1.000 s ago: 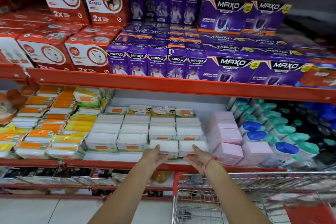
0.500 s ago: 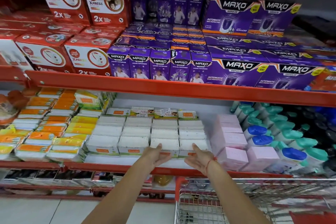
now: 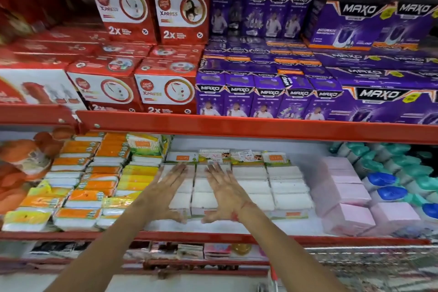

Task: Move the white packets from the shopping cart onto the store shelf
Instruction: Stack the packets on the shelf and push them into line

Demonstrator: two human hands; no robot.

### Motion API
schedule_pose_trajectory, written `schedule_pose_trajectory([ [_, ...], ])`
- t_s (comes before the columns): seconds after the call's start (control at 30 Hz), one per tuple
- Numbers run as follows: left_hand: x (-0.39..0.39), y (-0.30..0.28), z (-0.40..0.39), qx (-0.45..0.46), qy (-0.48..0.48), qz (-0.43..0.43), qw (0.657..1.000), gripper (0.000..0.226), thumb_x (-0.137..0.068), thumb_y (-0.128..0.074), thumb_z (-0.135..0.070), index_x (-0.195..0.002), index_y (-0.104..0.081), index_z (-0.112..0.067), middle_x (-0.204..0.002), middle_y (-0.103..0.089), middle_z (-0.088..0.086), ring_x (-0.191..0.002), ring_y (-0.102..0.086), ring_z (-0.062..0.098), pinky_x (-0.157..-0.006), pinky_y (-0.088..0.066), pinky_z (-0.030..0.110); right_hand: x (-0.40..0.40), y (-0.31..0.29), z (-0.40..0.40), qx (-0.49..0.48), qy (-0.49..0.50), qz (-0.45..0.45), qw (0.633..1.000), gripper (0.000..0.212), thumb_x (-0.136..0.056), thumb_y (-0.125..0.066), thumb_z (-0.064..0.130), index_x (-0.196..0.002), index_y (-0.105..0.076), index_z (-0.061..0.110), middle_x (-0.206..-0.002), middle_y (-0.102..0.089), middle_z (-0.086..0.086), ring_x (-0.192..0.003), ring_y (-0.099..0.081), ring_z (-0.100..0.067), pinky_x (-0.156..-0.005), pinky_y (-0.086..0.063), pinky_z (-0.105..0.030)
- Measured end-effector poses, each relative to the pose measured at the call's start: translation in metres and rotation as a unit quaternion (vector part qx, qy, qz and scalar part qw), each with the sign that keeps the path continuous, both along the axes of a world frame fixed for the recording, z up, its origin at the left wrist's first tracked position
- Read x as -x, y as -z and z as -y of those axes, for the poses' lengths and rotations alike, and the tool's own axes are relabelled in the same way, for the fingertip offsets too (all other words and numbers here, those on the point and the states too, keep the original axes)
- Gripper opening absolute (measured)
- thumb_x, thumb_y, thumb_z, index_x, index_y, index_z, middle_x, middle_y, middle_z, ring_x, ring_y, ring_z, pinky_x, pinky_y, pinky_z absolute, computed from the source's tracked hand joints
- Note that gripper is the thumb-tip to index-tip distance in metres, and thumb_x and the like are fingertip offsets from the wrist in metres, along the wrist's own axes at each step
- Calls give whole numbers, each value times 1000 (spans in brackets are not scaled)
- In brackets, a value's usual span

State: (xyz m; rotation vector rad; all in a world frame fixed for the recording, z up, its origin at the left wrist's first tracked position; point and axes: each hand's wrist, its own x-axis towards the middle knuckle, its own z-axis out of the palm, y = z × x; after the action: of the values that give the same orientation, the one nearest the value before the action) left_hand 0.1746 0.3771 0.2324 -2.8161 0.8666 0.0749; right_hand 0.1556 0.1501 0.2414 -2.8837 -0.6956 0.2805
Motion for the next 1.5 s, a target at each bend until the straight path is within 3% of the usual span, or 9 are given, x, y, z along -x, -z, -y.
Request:
schedule_pose_trajectory([
  [0.13, -14, 5, 3, -30, -16, -67, 997, 139, -53, -24, -96, -149, 5, -1, -155, 15, 13, -142, 15, 28, -117, 11, 49, -26, 20, -12, 64, 33, -29, 997, 146, -49, -69, 76, -146, 15, 8, -157, 21, -10, -144, 21, -26, -116, 15, -46],
  [0.27, -17, 19, 1, -25, -35, -82, 996, 132, -55, -23, -97, -137, -45, 5, -144, -47, 21, -134, -43, 33, -119, -15, 52, -22, 32, -11, 69, 48, -4, 996, 139, -55, -67, 73, -146, 17, 10, -156, 24, -9, -144, 22, -25, -120, 11, -47],
  [0.5, -12, 18, 0, 14, -39, -117, 992, 128, -57, -31, -93, -138, -40, 6, -142, -48, 23, -132, -46, 36, -115, 7, 46, -17, 29, -17, 88, 50, 13, 995, 132, -62, -67, 66, -145, 18, 8, -156, 23, -13, -144, 23, -27, -115, 17, -44],
  [0.57, -9, 13, 2, 10, -22, -76, 997, 132, -56, -36, -93, -142, -31, 7, -150, -36, 23, -139, -35, 35, -116, 17, 43, -16, 29, -17, 88, 54, 9, 995, 134, -61, -66, 68, -143, 23, 8, -156, 24, -13, -143, 25, -27, -117, 15, -46],
  [0.63, -10, 15, 5, 43, -20, -48, 998, 141, -54, -44, -92, -148, -3, 5, -156, 6, 16, -147, 0, 29, -113, 29, 41, -15, 26, -17, 73, 54, 4, 996, 139, -57, -63, 75, -141, 26, 10, -155, 27, -12, -142, 27, -27, -120, 11, -49],
  [0.7, -6, 12, 15, 76, -27, -65, 995, 151, -47, -48, -93, -147, 14, 2, -151, 26, 6, -145, 21, 25, -114, 26, 46, -11, 20, -11, 41, 63, 2, 997, 144, -51, -60, 82, -143, 26, 12, -154, 30, -9, -142, 29, -24, -119, 11, -48],
  [0.97, -7, -4, 116, 141, 40, -81, 986, 144, -55, -53, -88, -149, 17, -4, -158, 24, 11, -146, 23, 23, -121, 11, 47, -15, -18, 102, 89, 106, -52, 989, 155, -41, -71, 77, -144, 25, 13, -152, 33, -5, -143, 24, -20, -121, 6, -45],
  [1.13, -6, -7, 172, 123, 71, -119, 983, 140, -59, -60, -81, -150, 14, -4, -159, 19, 12, -147, 19, 24, -117, 19, 38, -22, -17, 152, 152, 101, -124, 975, 160, -34, -78, 72, -145, 20, 12, -154, 30, -5, -144, 23, -21, -121, 1, -48],
  [1.5, -4, 6, 199, 65, 69, -113, 989, 117, -79, -52, -67, -149, 11, 1, -159, 17, 19, -147, 16, 32, -118, 13, 38, -14, -2, 170, 160, 113, -101, 975, 150, -51, -84, 50, -143, 25, 5, -154, 28, -14, -143, 23, -27, -121, 5, -42],
])
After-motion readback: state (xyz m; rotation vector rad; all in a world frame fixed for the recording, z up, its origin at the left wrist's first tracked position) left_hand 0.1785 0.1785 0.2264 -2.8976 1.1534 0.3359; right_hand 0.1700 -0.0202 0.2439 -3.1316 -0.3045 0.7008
